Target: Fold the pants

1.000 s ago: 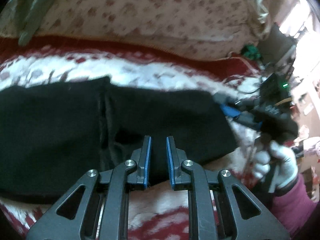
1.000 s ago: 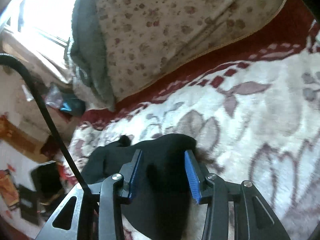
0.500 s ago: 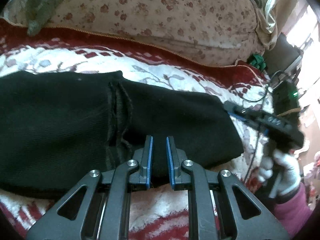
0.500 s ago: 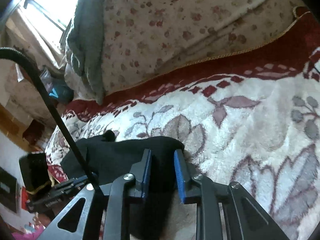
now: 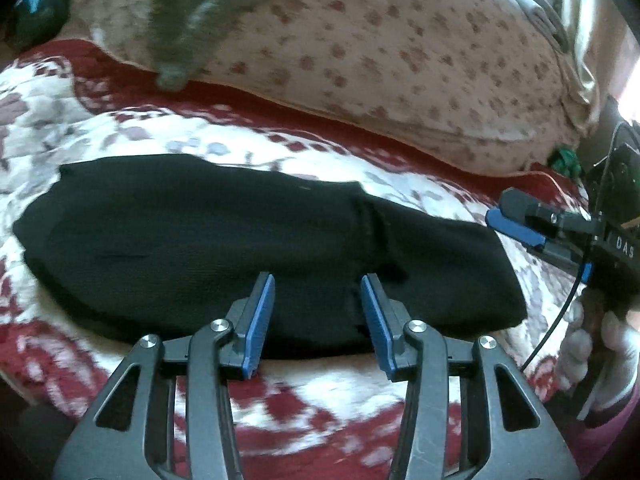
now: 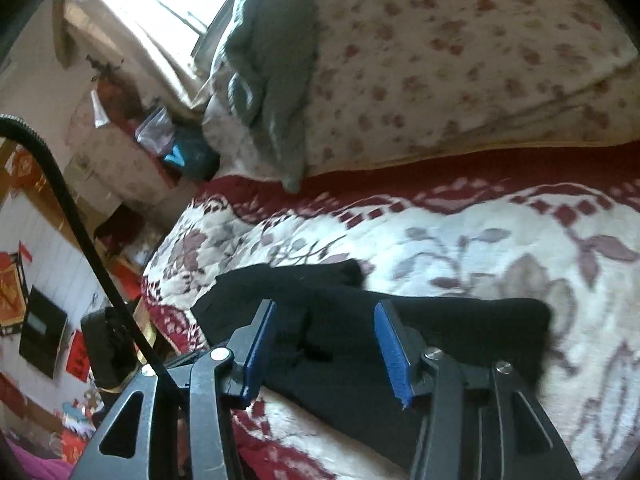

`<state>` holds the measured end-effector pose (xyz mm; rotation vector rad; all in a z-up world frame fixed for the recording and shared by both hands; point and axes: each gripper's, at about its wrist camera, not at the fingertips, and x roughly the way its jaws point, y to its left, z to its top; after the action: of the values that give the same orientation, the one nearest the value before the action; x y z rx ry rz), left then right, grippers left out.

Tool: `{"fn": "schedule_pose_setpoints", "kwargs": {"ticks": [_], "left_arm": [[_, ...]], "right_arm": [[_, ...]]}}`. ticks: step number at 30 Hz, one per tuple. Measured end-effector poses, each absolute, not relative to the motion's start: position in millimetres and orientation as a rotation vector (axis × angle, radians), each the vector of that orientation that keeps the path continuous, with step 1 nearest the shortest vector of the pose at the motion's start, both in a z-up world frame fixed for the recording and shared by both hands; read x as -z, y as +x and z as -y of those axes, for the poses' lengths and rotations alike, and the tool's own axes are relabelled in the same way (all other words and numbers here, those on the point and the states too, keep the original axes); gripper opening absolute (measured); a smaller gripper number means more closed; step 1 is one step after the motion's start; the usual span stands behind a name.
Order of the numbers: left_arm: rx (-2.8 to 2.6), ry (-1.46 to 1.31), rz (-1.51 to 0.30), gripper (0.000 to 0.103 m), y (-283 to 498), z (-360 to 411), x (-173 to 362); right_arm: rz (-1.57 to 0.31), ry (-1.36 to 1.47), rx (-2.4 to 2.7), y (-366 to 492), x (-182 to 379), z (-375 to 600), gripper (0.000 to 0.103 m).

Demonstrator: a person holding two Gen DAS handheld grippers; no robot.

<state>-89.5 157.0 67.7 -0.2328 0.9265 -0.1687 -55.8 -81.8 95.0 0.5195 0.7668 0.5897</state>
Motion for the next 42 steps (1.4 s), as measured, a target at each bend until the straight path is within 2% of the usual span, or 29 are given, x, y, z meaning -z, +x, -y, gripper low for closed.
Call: {"fn": "schedule_pose_setpoints", "kwargs": {"ticks": [16,18,28,32,42], "left_arm": [[0.01,-0.281,-0.906,0.044,-102,-213,-67],[0.006,-0.298,-0.908,0.044,-102,-217,-66],[-0.066,-0.451,-0.898,0.044,-117,-265,-64],[-0.091,-0.516,-0.883,0.044,-125,-284,-59],[-0.166,-0.677,-0.835,0.047,-133,-321,-48]], "right_arm": [[-0.804,0.383,-0.703,-39,-96,1,0.049],[-0.806,0.383,-0.697,-40,-94,2,0.052],[-0.827,0.358,-0.723,-36,-88,-10,0.054],[-0.831,0.319,-0.736,-27,-87,-24,0.062],[-0.843,0.199,-0.842,10,-90,-88,0.062]]}}
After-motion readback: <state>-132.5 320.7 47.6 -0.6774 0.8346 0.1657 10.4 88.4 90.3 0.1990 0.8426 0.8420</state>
